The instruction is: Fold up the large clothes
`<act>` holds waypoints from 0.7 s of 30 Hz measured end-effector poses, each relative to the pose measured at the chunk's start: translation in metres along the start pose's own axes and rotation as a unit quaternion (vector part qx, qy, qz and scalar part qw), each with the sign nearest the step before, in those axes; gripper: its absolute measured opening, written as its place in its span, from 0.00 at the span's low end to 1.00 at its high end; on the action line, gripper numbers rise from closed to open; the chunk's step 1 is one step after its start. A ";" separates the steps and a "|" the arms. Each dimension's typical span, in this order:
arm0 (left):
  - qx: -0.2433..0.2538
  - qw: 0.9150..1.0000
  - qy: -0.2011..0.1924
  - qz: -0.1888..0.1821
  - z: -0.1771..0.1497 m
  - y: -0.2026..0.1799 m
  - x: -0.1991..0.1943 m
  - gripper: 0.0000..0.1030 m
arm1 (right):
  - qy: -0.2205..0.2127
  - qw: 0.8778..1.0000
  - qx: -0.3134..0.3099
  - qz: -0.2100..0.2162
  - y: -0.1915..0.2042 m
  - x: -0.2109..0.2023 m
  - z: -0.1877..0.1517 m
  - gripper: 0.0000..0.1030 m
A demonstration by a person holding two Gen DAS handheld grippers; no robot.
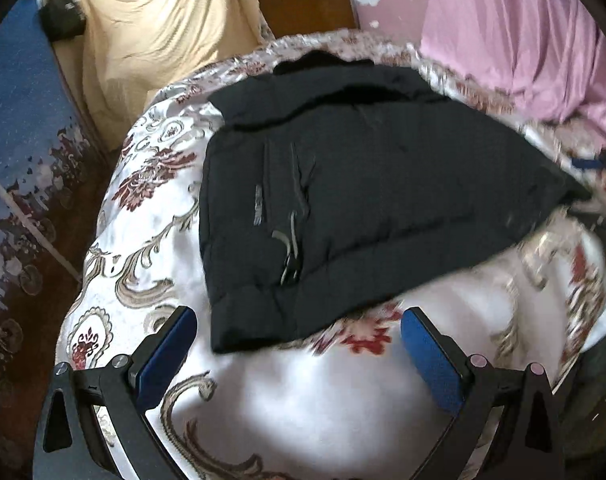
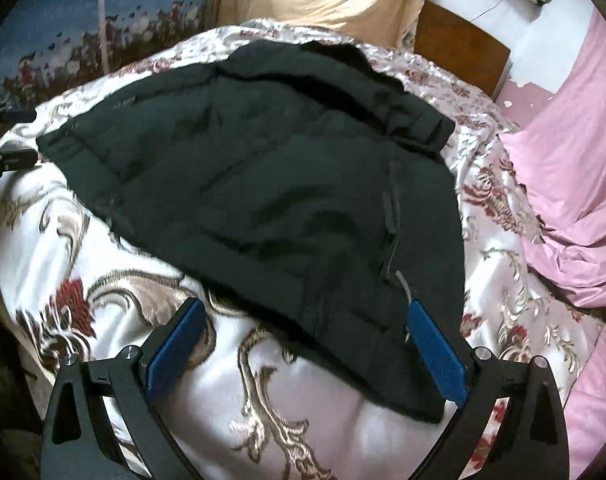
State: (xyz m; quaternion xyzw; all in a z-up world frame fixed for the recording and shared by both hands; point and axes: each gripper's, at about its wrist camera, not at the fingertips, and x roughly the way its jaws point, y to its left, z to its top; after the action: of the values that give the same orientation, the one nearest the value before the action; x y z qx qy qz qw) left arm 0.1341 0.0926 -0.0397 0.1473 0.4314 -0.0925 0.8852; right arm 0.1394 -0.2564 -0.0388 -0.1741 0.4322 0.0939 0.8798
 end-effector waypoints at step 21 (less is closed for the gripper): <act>0.067 0.993 0.034 0.094 0.023 -0.020 0.045 1.00 | 0.094 0.990 -0.070 -0.078 -0.008 0.043 0.025 0.98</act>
State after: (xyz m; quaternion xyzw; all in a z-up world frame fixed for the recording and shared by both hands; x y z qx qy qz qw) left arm 0.1730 0.0646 -0.0648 0.2495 0.4387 -0.0330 0.8627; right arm 0.1862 -0.2537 -0.0569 -0.2763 0.4904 0.0387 0.8257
